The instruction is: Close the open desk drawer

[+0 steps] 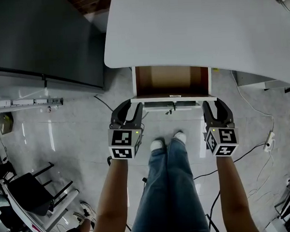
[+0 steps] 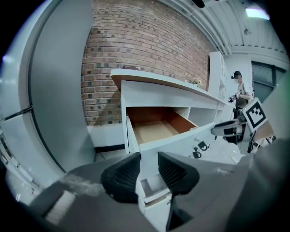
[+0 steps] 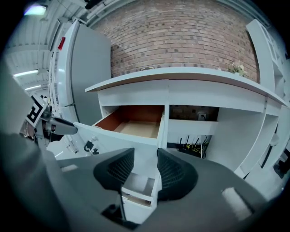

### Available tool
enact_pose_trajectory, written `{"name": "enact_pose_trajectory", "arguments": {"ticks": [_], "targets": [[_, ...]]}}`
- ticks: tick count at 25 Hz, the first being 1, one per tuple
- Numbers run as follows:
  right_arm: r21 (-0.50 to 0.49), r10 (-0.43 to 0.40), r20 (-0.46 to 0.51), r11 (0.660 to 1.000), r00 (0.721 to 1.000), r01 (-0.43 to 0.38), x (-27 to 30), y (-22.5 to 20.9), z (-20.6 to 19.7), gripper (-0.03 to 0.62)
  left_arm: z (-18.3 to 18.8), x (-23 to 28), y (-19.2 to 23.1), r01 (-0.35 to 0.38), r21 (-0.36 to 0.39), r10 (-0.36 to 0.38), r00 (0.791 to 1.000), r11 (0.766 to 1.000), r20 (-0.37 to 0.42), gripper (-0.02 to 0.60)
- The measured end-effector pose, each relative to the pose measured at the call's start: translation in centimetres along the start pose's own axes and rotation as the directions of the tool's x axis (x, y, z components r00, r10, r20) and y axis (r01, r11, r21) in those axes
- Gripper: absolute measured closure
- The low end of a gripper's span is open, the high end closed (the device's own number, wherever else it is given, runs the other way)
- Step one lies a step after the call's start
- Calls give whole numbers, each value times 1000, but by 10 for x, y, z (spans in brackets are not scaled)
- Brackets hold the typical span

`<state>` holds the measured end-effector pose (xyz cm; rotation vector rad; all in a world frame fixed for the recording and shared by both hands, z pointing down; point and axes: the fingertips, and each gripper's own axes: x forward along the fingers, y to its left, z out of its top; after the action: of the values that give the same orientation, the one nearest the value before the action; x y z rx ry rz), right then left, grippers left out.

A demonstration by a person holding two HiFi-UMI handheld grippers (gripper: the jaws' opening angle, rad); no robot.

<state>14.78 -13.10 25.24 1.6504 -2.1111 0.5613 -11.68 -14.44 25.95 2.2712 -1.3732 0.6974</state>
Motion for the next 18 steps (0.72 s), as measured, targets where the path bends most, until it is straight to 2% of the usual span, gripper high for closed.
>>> {"name": "enact_pose_trajectory", "arguments": {"ticks": [6, 18], "targets": [[27, -15, 59, 1000, 998, 13, 6, -6, 31, 442, 33, 4, 9, -33, -27, 35, 997, 999, 67, 454], [13, -31, 72, 999, 997, 30, 7, -6, 30, 438, 34, 6, 9, -60, -40, 63, 995, 997, 71, 454]]}}
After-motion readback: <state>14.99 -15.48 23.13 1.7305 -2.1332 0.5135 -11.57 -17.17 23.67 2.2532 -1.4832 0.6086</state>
